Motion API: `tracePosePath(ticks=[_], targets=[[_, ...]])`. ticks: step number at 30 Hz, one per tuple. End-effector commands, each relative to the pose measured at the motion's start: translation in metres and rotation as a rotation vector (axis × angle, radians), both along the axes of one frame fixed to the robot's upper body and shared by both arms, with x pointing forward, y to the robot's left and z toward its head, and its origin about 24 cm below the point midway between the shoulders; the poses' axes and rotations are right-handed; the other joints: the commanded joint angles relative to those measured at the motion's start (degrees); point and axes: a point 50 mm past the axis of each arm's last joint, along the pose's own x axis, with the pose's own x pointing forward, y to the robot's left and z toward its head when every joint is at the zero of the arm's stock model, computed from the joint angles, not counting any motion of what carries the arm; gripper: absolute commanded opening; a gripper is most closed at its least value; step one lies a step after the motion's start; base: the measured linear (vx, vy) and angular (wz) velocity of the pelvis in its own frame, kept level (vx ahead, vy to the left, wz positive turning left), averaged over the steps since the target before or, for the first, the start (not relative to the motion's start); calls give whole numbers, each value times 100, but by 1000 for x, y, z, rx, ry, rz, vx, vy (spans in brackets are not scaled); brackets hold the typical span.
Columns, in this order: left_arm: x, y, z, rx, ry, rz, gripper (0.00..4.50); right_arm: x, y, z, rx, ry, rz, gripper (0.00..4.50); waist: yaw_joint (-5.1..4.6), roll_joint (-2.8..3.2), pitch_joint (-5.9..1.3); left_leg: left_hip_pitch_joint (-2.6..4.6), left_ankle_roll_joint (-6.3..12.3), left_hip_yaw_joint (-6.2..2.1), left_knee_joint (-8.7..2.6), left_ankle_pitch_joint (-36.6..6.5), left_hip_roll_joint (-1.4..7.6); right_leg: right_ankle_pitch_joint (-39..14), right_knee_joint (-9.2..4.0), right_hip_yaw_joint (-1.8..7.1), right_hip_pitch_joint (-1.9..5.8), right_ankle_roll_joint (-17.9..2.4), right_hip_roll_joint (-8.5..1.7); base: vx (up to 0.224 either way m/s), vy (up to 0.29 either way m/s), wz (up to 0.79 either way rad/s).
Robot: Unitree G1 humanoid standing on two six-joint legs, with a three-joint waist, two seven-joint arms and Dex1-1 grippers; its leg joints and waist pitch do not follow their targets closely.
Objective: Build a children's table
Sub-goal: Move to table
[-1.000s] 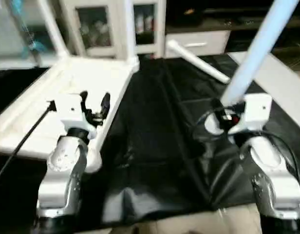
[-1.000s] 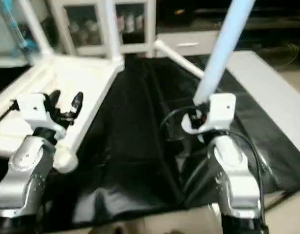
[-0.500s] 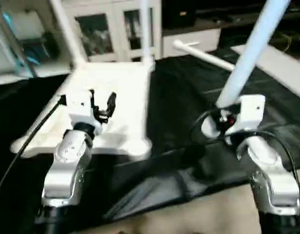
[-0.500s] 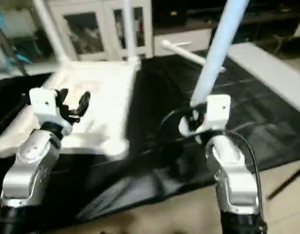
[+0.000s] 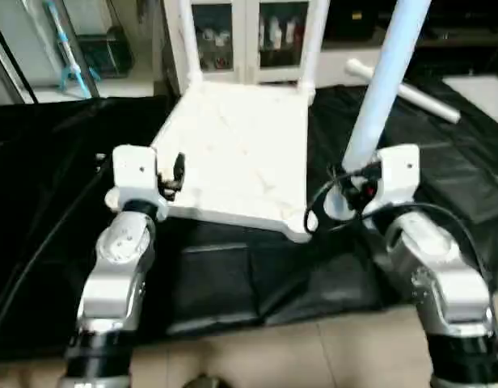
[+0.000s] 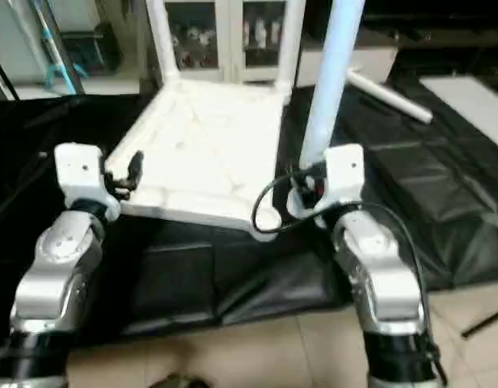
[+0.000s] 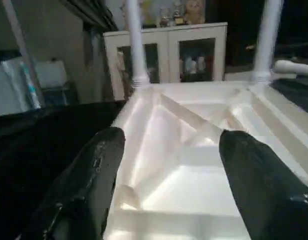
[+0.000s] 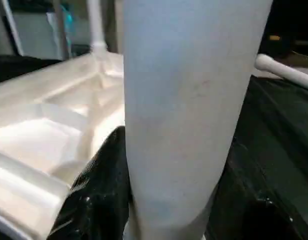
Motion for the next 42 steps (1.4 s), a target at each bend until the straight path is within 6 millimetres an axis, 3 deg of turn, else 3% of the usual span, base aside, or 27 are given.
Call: tracePosePath(ticks=[1,5,6,7,8,10,11,12,13,15,17,19,20,21,22,23,25,26,28,31,33,34,36,37,39,41,42], targets=[[2,3,1,13,8,40,346,0,1,4,7,-9,-10,182,98,-63,-321,22,-176,-220,-311,-443,572,-1496,-824,306,244,-123,-741,-65,12,-21],[4,-1,3,-3,11,44,346,4,2,4,14,-9,-26,182,-303,211,-305,412,-1070,-785,-927,-2802,1234,-327,-277,85,46,-509,-99,-65,18,-10],[4,-4,4,2,9,36,346,5,0,4,6,-8,-36,182,-389,255,-236,207,-934,-1245,-1266,-3661,857,-274,-14,-95,201,-544,73,-61,0,20],[4,-5,4,5,9,30,346,5,-1,4,-2,-7,-45,182,-415,204,-214,368,-848,-1613,-1310,-4159,834,-680,112,4,79,-681,122,-49,-39,42],[4,-6,4,7,10,28,346,6,-2,3,-4,-6,-53,182,-457,206,-210,345,-823,-1750,-1356,-4285,764,-808,189,54,118,-761,151,-49,-39,42],[5,-8,5,15,8,12,346,7,-5,5,14,-17,-72,182,-496,49,-321,268,-598,-1998,-1293,-3486,106,-1067,-160,277,294,-1457,83,-55,-139,37],[6,-10,6,28,4,5,346,7,-6,6,36,-20,-77,182,-501,14,-381,564,-532,-1819,-1105,-2977,380,-955,-360,379,196,-1718,0,-60,-178,33],[6,-10,6,33,1,5,346,7,-6,6,41,-20,-76,182,-358,-132,-302,331,-288,-1451,-761,-2386,152,-969,-809,512,278,-2619,-195,-53,-252,24],[7,-11,5,14,16,7,346,7,-5,5,36,-19,-68,182,-146,-338,-336,48,-48,-380,589,-1542,-317,-1027,-1321,645,493,-3342,-450,-36,-268,10],[8,-11,6,13,22,10,346,6,-4,5,18,-17,-53,182,-38,-352,-157,-259,109,-61,918,-995,-148,-543,-1059,723,573,-2228,-470,-24,-255,2],[9,-12,6,9,31,-7,346,6,-3,5,19,-17,-46,182,20,-432,-250,-174,253,18,642,-780,-188,484,-951,769,706,-628,-375,-15,-203,-5],[11,-14,5,-34,30,-59,346,7,1,4,11,-21,-31,182,110,-114,-413,-24,886,-266,-37,55,287,1859,-837,603,777,1012,-320,-17,-128,1],[11,-14,5,-34,29,-69,346,7,1,5,15,-24,-29,182,105,48,-445,143,1099,-430,-187,246,656,2001,-772,475,675,1175,-359,-12,-99,2],[12,-15,5,-32,29,-77,346,7,2,6,19,-26,-28,182,-121,79,-456,696,2092,-1106,-460,576,1918,913,-57,442,6,1046,-622,4,-62,4],[12,-17,4,-26,34,-87,346,7,2,8,38,-31,-25,182,-279,-13,-449,995,2271,-1052,-320,1330,1804,426,198,712,-452,370,-757,0,0,0],[12,-19,4,-24,39,-96,346,7,2,9,40,-34,-26,182,-166,-122,-319,691,1697,-493,-278,555,990,617,-220,655,-265,-73,-551,0,0,0],[11,-21,4,-11,45,-115,346,8,1,8,28,-26,-30,182,-138,-307,-214,342,1117,-84,-117,-972,324,-418,-749,760,310,-354,-605,-10,-4,9],[11,-23,3,-6,53,-122,346,10,0,6,9,-22,-27,182,76,-217,-156,367,382,-76,63,-1227,500,-3347,-1061,890,453,-740,-905,0,0,0],[11,-22,2,-10,56,-109,346,11,1,5,3,-24,-19,182,29,-171,-71,492,104,-15,-265,-1607,543,-3996,-1098,616,444,-890,-528,0,0,0],[13,-20,3,-16,51,-100,346,12,6,7,-3,-32,7,182,-385,-6,-123,1083,-121,-387,-858,-3431,901,-1688,-610,73,229,-1109,-19,24,39,-1],[14,-20,4,-21,43,-108,346,13,9,8,-12,-36,25,182,-552,49,-132,1325,35,-594,-1026,-3885,1013,-442,-301,-31,70,-803,-35,65,60,-4],[14,-19,3,-20,43,-107,346,13,9,8,-12,-36,25,182,-646,-69,-131,1309,399,-613,-1031,-3661,982,-108,-312,-15,80,-517,-122,98,18,-1],[14,-18,3,-13,45,-107,346,14,8,8,-13,-41,14,182,-556,-253,-195,992,829,-149,-702,-2745,552,97,-790,254,417,-689,-426,122,3,2],[14,-18,2,-11,45,-107,346,15,7,8,-9,-45,3,182,-300,-384,-213,386,898,157,-11,-1559,122,-843,-1158,767,1074,-1157,-847,164,-14,5],[13,-19,3,-12,46,-111,346,16,4,8,18,-43,-15,182,-120,-371,-368,-227,706,-43,576,-504,287,-899,-1096,1015,1478,-1663,-1089,158,-1,1],[13,-20,3,-13,48,-118,346,16,2,7,21,-38,-22,182,-82,-205,-354,-224,530,-102,217,287,458,72,-955,586,1254,-1854,-661,151,43,-2],[13,-20,3,-13,49,-119,346,16,2,7,18,-38,-20,182,-211,60,-394,212,734,-105,-318,1299,534,146,-718,-19,998,-1374,8,81,46,4]])
